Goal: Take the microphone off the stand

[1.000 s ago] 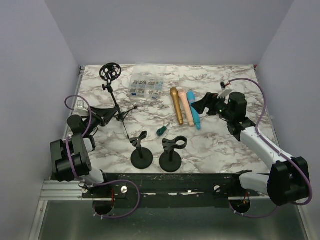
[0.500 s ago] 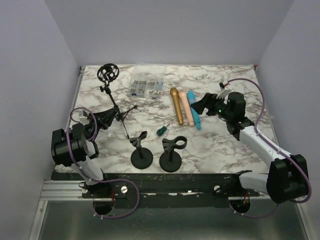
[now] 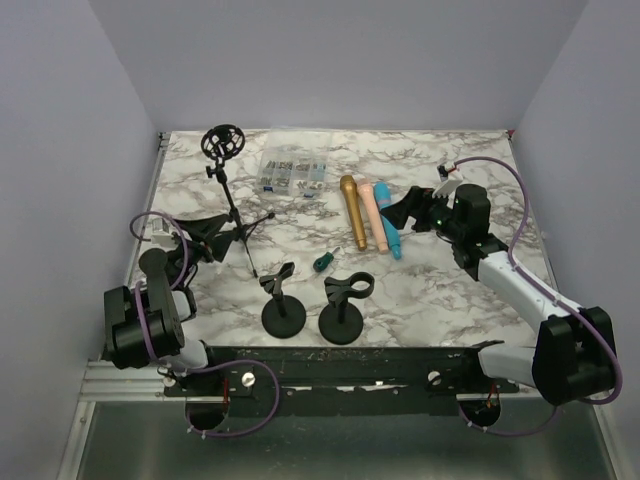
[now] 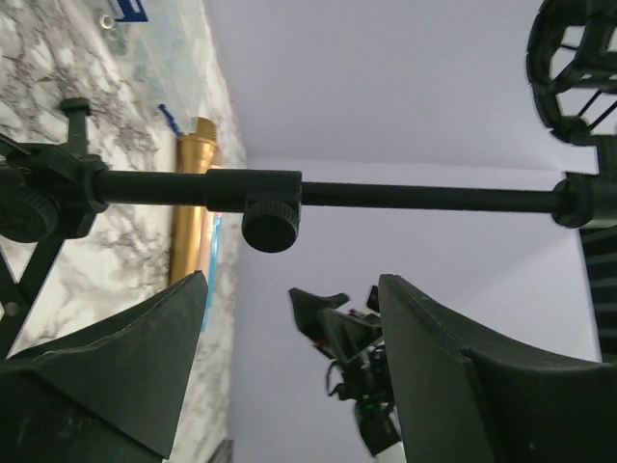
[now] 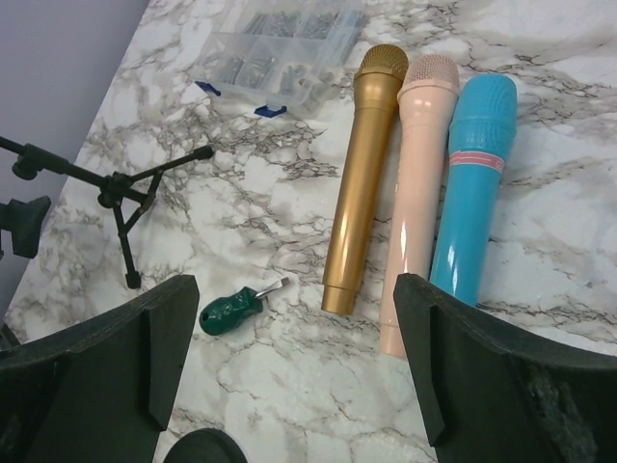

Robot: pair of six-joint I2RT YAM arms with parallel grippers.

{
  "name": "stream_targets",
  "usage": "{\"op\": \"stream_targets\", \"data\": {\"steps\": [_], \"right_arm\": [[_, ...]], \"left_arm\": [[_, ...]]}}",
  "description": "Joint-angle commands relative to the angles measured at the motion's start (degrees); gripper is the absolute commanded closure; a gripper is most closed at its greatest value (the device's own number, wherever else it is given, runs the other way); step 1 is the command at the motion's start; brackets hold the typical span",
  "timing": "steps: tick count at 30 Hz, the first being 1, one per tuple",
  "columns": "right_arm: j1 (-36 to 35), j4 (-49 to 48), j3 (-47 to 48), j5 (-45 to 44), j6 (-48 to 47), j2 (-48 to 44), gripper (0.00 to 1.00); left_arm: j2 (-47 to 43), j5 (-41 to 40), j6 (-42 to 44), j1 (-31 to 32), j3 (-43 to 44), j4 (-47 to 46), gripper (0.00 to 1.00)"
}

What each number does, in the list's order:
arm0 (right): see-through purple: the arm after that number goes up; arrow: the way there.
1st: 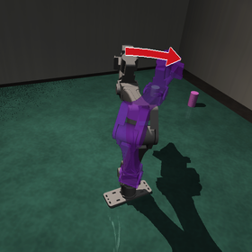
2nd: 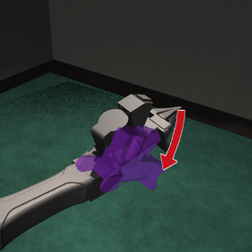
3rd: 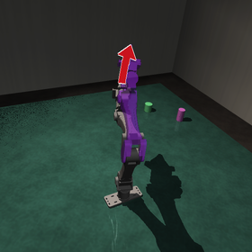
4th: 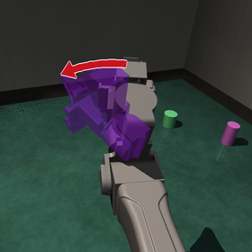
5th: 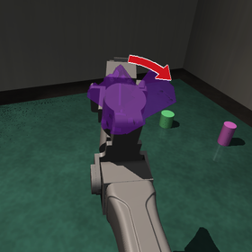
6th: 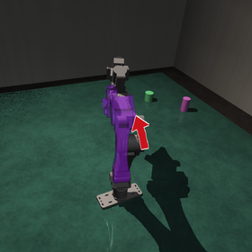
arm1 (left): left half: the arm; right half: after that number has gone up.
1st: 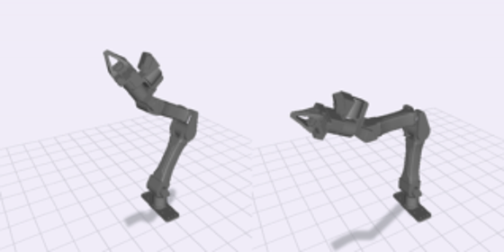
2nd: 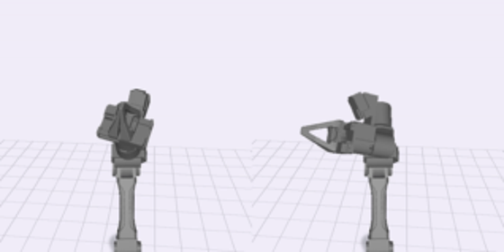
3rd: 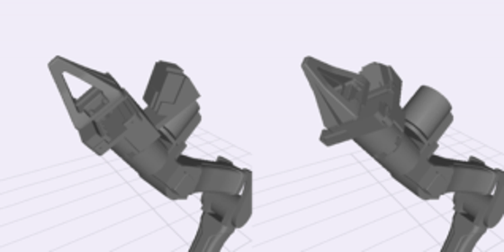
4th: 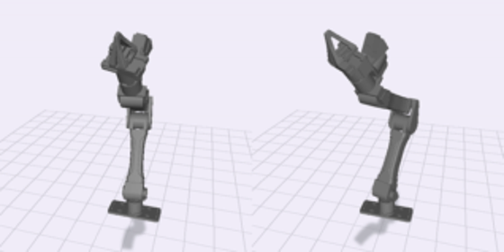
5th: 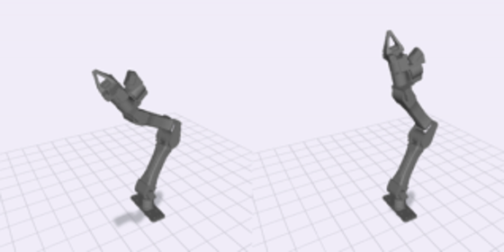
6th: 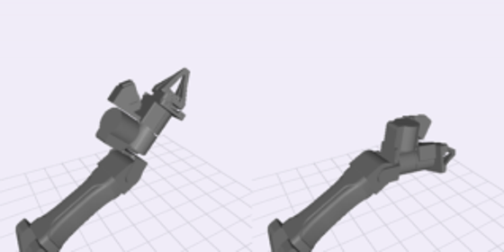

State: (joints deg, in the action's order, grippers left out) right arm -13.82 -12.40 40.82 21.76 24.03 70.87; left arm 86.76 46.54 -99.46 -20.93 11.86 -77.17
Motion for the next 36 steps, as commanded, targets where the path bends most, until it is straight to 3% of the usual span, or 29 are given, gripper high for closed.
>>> {"op": "stream_targets", "data": {"steps": [1, 5, 7, 10, 15, 26, 36], "right_arm": [[-0.24, -1.46, -0.88, 1.15, 0.34, 0.36, 0.09], [-0.25, -1.57, -0.87, 1.29, 0.43, 0.40, 0.09], [-0.24, -1.55, -0.86, 1.35, 0.46, 0.25, 0.09], [-0.24, -1.73, -0.87, 1.49, 0.65, 0.28, 0.09], [-0.27, -1.88, -0.94, 1.81, 0.81, 0.46, 0.09], [-0.28, -0.98, -1.09, 0.90, 0.21, -1.42, 0.09], [-0.25, -1.11, -1.15, 1.15, 0.26, -1.35, 0.09]], "left_arm": [[-8.69, -0.04, 17.39, -0.43, 0.65, 17.69, 0.25], [-18.90, -3.23, 32.41, -0.24, 3.49, 39.39, 0.25], [-26.01, -8.35, 43.25, 0.69, 6.17, 55.14, 0.25], [-36.36, -19.77, 57.86, 5.16, 8.87, 66.56, 0.25], [-42.28, -26.92, 65.27, 10.27, 10.48, 68.34, 0.23], [-29.16, -25.45, 77.77, 14.25, 24.47, 79.69, 0.26], [-22.84, -18.48, 76.46, 14.31, 25.60, 74.88, 0.37]]}}
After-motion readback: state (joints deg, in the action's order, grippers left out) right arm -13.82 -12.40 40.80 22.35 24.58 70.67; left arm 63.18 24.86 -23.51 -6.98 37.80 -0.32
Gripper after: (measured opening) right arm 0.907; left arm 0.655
